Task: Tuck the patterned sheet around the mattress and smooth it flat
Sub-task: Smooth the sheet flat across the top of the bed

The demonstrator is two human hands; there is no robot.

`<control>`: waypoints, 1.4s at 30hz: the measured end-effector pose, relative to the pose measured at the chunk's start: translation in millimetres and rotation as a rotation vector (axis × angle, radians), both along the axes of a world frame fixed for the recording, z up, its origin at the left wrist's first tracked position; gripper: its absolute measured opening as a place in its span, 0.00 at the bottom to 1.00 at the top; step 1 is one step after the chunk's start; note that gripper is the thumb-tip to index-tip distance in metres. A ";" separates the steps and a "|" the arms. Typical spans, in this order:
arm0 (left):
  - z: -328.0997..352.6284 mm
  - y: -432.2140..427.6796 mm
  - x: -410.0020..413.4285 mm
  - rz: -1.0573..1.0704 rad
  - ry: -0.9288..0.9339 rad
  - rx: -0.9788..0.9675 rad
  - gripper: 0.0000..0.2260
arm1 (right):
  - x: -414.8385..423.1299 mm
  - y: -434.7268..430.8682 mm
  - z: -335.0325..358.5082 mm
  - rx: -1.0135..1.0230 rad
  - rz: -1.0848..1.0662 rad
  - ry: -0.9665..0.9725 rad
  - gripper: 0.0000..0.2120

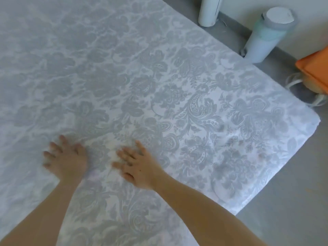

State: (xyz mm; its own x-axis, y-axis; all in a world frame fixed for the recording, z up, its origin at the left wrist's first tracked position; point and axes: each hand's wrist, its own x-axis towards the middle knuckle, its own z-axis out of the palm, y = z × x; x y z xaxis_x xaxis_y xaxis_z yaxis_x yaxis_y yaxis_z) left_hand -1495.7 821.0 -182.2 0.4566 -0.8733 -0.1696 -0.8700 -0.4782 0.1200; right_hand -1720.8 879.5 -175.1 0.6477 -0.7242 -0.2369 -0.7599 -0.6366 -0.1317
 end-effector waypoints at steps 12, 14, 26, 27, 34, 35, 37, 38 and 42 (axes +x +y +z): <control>-18.9 -92.9 -271.5 -0.684 0.070 0.071 0.25 | -383.0 -44.0 10.7 -0.120 -1.484 0.118 0.29; -3.6 -87.5 -275.5 -0.877 0.223 0.009 0.26 | -333.8 -42.1 19.2 -0.253 -1.311 0.077 0.29; -13.6 62.7 -453.6 -0.487 0.139 0.080 0.26 | -497.7 -9.9 15.6 0.061 -0.808 0.205 0.27; -3.9 67.8 -477.2 -0.505 0.118 0.114 0.25 | -516.4 -14.4 25.0 0.146 -0.850 0.228 0.27; 109.5 23.4 -526.4 -0.197 0.007 0.149 0.20 | -550.5 -67.6 141.3 -0.109 -0.432 -0.207 0.22; 128.4 15.2 -529.8 -0.120 0.051 0.103 0.18 | -551.9 -73.8 160.8 -0.115 -0.393 -0.256 0.18; 161.8 4.4 -534.1 0.021 0.092 0.019 0.16 | -554.1 -92.5 200.6 -0.109 -0.351 -0.268 0.11; 172.5 0.4 -534.6 0.064 0.099 0.006 0.15 | -554.5 -98.3 212.8 -0.108 -0.341 -0.286 0.09; 224.9 -23.8 -534.1 0.259 0.171 -0.080 0.12 | -555.9 -146.1 258.6 -0.093 -0.135 -0.281 0.11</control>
